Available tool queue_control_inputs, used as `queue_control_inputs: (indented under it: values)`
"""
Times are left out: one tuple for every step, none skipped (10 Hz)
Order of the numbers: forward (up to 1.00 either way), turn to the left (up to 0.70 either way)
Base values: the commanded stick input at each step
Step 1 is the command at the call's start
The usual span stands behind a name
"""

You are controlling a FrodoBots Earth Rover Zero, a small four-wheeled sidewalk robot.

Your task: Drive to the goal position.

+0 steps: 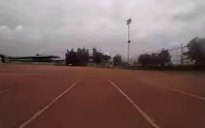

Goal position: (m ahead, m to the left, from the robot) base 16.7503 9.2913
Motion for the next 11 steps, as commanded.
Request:
queue_control_inputs:
  values:
    - [0.70, 0.00]
    - [0.70, 0.00]
    - [0.70, 0.00]
    - [0.70, 0.00]
    - [0.70, 0.00]
    - [0.70, 0.00]
    - [0.70, 0.00]
    - [0.70, 0.00]
    - [0.70, 0.00]
    - [0.70, 0.00]
    - [0.70, 0.00]
